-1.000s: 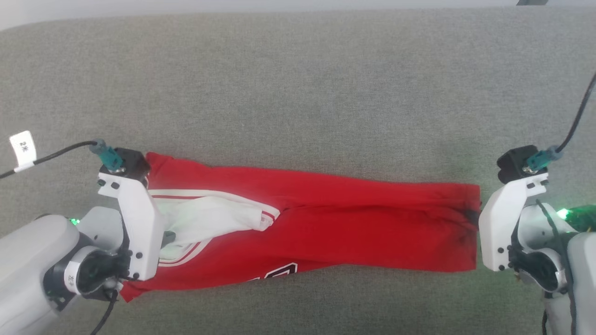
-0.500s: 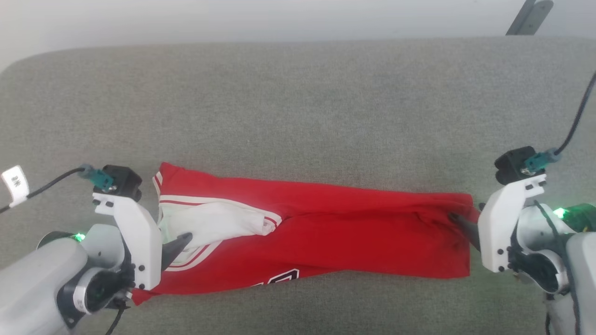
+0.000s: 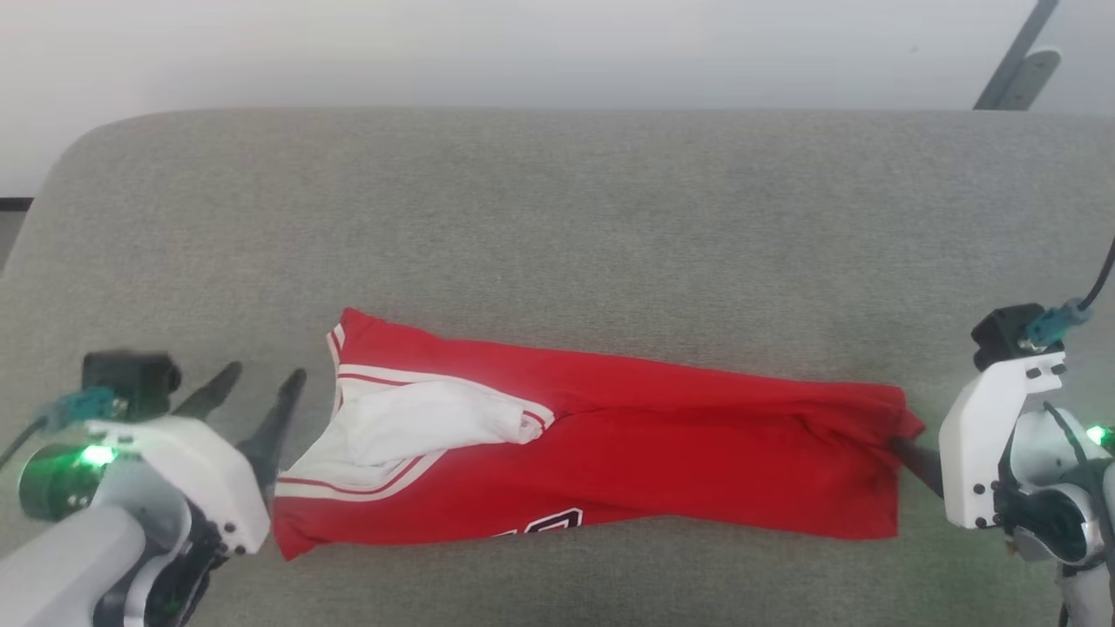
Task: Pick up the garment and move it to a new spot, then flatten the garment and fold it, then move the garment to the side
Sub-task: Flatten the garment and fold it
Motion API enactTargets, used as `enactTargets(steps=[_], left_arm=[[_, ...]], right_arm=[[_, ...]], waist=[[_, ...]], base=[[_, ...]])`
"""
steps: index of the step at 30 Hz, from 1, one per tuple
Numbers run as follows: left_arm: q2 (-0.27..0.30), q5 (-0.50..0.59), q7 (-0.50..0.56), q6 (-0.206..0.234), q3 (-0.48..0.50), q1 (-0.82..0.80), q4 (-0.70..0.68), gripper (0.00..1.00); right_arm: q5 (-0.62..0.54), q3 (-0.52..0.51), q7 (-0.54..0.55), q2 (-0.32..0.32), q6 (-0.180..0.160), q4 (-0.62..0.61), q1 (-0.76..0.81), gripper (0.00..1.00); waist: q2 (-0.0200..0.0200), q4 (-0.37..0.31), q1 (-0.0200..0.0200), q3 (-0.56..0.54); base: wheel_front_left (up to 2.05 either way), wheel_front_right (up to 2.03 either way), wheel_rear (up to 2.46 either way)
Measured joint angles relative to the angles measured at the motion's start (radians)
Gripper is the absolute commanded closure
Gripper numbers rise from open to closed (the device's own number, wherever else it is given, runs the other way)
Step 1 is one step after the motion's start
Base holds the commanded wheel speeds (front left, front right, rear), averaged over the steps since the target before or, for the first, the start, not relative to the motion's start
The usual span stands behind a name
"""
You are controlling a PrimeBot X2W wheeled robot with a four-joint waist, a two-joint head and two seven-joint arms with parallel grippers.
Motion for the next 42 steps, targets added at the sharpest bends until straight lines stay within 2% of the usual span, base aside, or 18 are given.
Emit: enactTargets(steps=[3,6,8,11,16,17,18,19,21,26,30,34,36,42], left_arm=[[-0.005,0.016,-0.092,0.005,0.022,0.041,0.023,0.0],[-0.028,0.018,-0.128,0.016,0.085,0.076,0.046,0.0],[-0.058,0.038,-0.133,0.018,0.151,0.104,0.057,0.0],[-0.118,0.142,-0.136,0.006,0.297,0.158,0.055,0.0],[-0.245,0.322,-0.136,-0.064,0.536,0.301,0.058,0.0],[-0.271,0.362,-0.136,-0.084,0.576,0.319,0.055,0.0],[-0.326,0.43,-0.136,-0.123,0.662,0.351,0.061,0.0],[-0.354,0.454,-0.136,-0.143,0.701,0.367,0.065,0.0],[-0.408,0.504,-0.136,-0.185,0.766,0.398,0.081,0.0],[-0.511,0.606,-0.136,-0.288,0.902,0.43,0.112,0.0],[-0.57,0.669,-0.136,-0.341,0.988,0.442,0.13,0.0],[-0.606,0.714,-0.136,-0.374,1.039,0.441,0.136,0.0],[-0.611,0.728,-0.136,-0.378,1.047,0.441,0.136,0.0],[-0.641,0.766,-0.136,-0.397,1.072,0.434,0.135,0.0]], right_arm=[[0.006,-0.005,0.016,-0.002,0.0,0.032,0.0,0.0],[0.014,-0.01,0.018,-0.002,0.0,0.072,-0.002,0.0],[0.017,-0.013,0.016,-0.002,0.0,0.101,-0.006,0.0],[0.034,-0.009,0.006,0.007,0.0,0.147,-0.015,0.0],[0.039,0.007,-0.015,0.011,0.0,0.226,-0.046,0.0],[0.042,0.013,-0.017,0.012,0.0,0.24,-0.051,0.0],[0.054,0.018,-0.021,0.011,0.0,0.267,-0.06,0.0],[0.06,0.021,-0.021,0.01,-0.001,0.279,-0.065,0.56],[0.068,0.032,-0.03,0.006,-0.002,0.295,-0.071,1.0],[0.102,0.033,-0.053,0.011,0.0,0.329,-0.081,1.0],[0.112,0.018,-0.07,0.006,0.0,0.34,-0.089,1.0],[0.114,-0.009,-0.088,-0.005,0.002,0.349,-0.098,1.0],[0.11,-0.017,-0.092,-0.01,0.002,0.351,-0.104,1.0],[0.069,-0.111,-0.129,-0.077,0.001,0.397,-0.131,1.0]], waist=[[0.0,0.016,0.0,0.001],[0.0,0.034,0.0001,0.004],[0.0,0.047,0.0,0.006],[0.0,0.066,0.0,0.008],[0.0,0.093,0.0,0.011],[0.0,0.098,0.0,0.012],[0.0,0.109,0.0,0.012],[0.0,0.114,0.0,0.012],[0.0,0.123,0.0,0.011],[0.0,0.132,0.0,0.008],[0.0,0.127,0.0001,0.009],[0.0,0.115,0.0,0.013],[0.0,0.112,0.0,0.015],[0.0,0.089,0.0,0.027]], base=[[0.0,0.0,0.0],[0.0,0.0,0.0],[0.0,0.0,0.0],[0.0,0.0,0.0],[0.0,0.0,0.0],[0.0,0.0,0.0],[0.0,0.0,0.0],[0.0,0.0,0.0],[0.0,0.0,0.0],[0.0,0.0,0.0],[0.0,0.0,0.0],[0.0,0.0,0.0],[0.0,0.0,0.0],[0.0,0.0,0.0]])
